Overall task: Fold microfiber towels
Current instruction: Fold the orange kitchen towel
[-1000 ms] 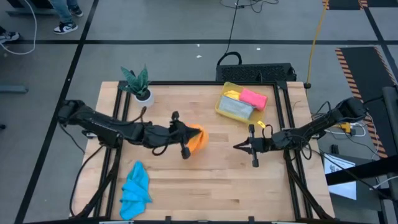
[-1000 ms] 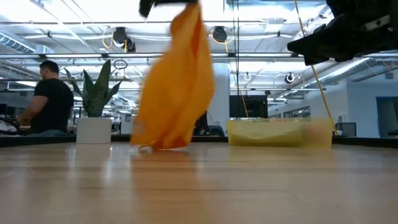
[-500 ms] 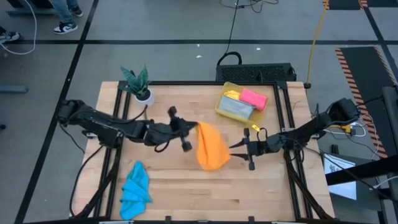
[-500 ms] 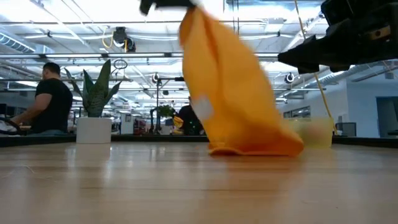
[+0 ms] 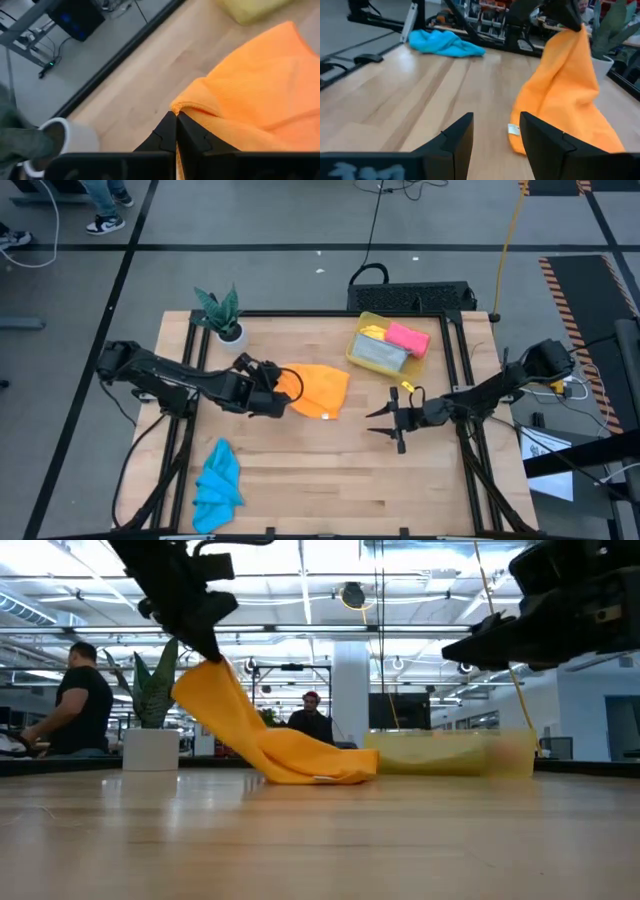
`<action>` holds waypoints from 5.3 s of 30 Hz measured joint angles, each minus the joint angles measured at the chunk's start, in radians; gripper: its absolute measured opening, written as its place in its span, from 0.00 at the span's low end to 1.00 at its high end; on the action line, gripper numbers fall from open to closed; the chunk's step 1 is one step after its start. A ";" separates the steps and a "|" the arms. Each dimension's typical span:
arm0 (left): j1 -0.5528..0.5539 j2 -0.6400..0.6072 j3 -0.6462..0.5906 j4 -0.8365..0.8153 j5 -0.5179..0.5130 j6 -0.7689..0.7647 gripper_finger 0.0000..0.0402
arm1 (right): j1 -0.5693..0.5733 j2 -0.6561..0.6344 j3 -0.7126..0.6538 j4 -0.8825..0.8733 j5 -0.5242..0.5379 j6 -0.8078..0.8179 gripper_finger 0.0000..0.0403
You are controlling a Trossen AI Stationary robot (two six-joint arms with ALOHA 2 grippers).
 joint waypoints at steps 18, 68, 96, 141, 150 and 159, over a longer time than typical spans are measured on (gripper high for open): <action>-0.110 0.167 0.000 -0.064 0.166 -0.167 0.09 | -0.078 0.363 0.276 -0.225 0.076 -0.001 0.39; -0.262 0.325 0.013 0.562 0.224 0.372 0.09 | -0.012 -0.025 0.195 -0.517 -0.140 0.158 0.01; -0.151 0.325 0.000 1.121 0.603 0.923 0.34 | -0.006 0.056 0.182 -0.299 -0.162 0.124 0.02; -0.100 0.599 0.001 1.617 0.438 0.933 0.30 | -0.006 0.056 0.183 -0.291 -0.157 0.112 0.02; -0.090 0.597 0.001 1.635 0.524 0.939 0.29 | -0.006 0.056 0.182 -0.262 -0.157 0.102 0.02; -0.090 0.587 0.001 1.609 0.533 0.983 0.02 | -0.006 0.043 0.182 -0.272 -0.157 0.107 0.22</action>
